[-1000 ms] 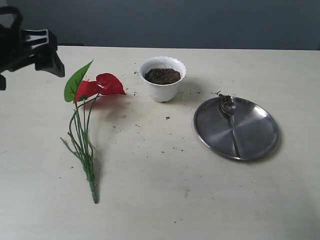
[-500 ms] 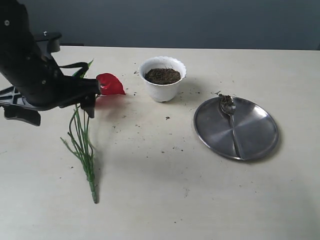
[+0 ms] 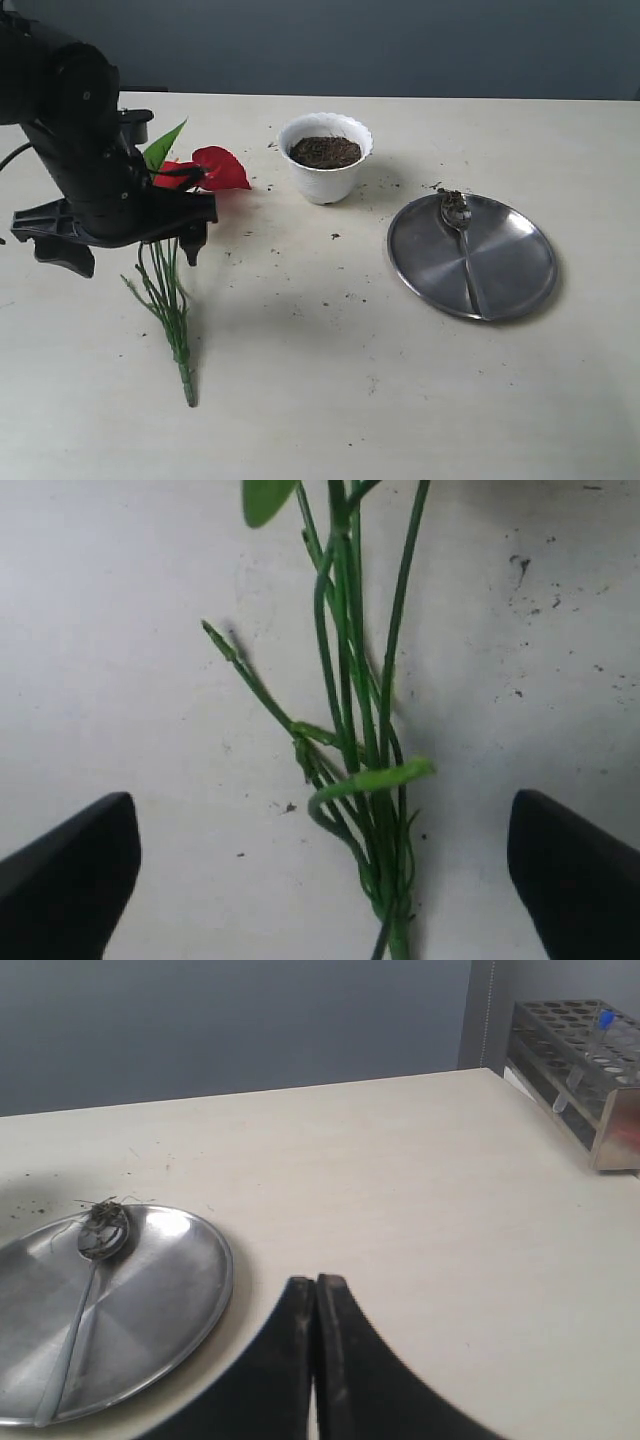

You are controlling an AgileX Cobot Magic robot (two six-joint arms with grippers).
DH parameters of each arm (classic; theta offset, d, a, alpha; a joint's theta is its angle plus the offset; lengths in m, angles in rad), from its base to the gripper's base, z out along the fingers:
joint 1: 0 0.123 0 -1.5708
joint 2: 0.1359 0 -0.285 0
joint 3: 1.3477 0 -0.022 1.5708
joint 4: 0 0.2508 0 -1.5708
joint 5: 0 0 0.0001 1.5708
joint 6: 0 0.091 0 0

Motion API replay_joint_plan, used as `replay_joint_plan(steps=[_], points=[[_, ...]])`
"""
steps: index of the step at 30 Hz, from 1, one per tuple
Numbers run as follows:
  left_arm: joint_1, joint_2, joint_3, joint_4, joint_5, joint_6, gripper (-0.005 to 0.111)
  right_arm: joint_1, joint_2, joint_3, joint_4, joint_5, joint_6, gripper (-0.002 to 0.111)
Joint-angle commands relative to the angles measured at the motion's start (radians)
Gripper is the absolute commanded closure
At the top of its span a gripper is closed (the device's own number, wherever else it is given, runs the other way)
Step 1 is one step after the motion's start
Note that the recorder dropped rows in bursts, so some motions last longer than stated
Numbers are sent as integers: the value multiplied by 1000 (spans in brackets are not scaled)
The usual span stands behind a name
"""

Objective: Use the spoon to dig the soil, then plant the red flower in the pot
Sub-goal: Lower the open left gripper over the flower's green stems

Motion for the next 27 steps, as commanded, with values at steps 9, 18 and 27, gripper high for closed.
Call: replay_joint_plan(steps=[9, 18, 27], points=[[-5, 80, -3, 20, -51, -79, 14, -4, -4, 2, -1, -5, -4, 109], [-5, 125, -3, 27, -55, -180, 14, -4, -4, 2, -1, -5, -4, 109], [-5, 125, -3, 38, -106, -304, 14, -4, -4, 2, -1, -5, -4, 109]])
